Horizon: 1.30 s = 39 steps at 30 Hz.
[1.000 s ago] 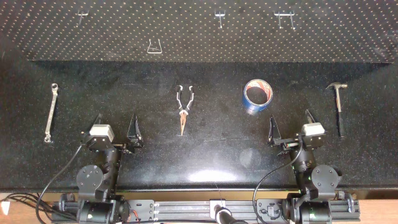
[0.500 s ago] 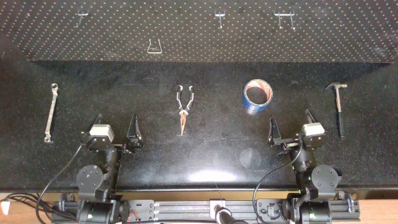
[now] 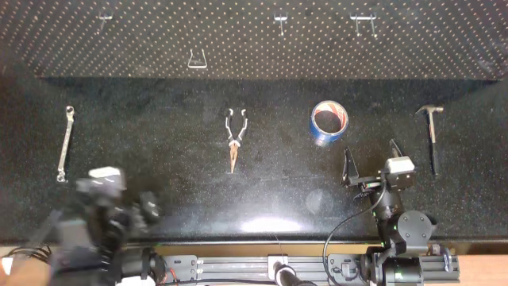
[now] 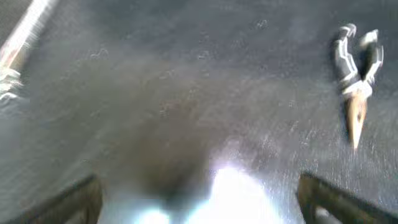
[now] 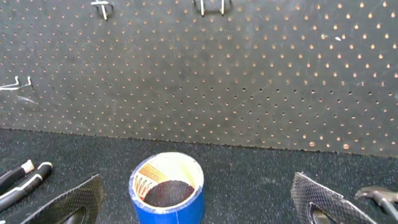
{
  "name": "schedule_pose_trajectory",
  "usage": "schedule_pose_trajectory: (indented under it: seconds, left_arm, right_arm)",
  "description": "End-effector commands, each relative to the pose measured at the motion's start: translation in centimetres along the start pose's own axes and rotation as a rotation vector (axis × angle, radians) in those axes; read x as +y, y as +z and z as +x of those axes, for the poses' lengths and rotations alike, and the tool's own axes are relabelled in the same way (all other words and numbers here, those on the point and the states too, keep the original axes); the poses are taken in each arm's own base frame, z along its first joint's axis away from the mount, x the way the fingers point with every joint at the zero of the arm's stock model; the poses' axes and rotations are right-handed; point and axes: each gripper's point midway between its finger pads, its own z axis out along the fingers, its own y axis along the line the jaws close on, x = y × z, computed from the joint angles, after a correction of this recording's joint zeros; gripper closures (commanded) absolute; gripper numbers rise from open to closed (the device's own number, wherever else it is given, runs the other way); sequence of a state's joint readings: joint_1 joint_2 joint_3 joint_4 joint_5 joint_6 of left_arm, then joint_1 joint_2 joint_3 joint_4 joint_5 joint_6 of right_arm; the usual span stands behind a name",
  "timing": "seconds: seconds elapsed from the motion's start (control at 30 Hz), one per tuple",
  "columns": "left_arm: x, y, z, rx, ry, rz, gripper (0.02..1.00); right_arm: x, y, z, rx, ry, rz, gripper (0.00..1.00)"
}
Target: Place Tools Onto Pegboard
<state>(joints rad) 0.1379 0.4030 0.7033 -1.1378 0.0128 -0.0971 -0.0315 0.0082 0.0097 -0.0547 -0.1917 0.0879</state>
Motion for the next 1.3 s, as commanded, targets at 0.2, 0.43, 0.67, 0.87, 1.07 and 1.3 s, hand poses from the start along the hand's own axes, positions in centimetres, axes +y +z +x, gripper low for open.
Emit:
schedule_pose_trajectory:
  seconds: [0.2, 0.43, 0.67, 0.87, 1.07, 1.3]
  left_arm:
    - [14.2, 6.5, -3.7, 0.655, 0.180, 0.023, 0.020]
    - [19.6, 12.6, -3.4, 0.744, 0.297, -0.022, 0.023]
    - [21.4, 16.1, -5.9, 0.726, 0.343, -0.058, 0.023]
    - [20.8, 18.7, -5.2, 0.716, 0.217, -0.052, 0.042]
    - [20.5, 20.0, -3.6, 0.749, 0.110, -0.037, 0.029]
    - [20.5, 21.3, -3.3, 0.769, 0.185, -0.041, 0.029]
  right_arm:
    - [0.1, 0.0, 0.1, -0.001, -0.007, -0.003, 0.009]
    - [0.1, 0.0, 0.1, -0.001, -0.007, -0.003, 0.009]
    - [0.1, 0.0, 0.1, -0.001, -0.007, -0.003, 0.009]
    - [0.1, 0.0, 0.1, -0.001, -0.007, -0.003, 0.009]
    - [0.1, 0.0, 0.1, -0.001, -0.007, -0.003, 0.009]
    - [0.1, 0.0, 0.1, -0.001, -0.007, -0.003, 0.012]
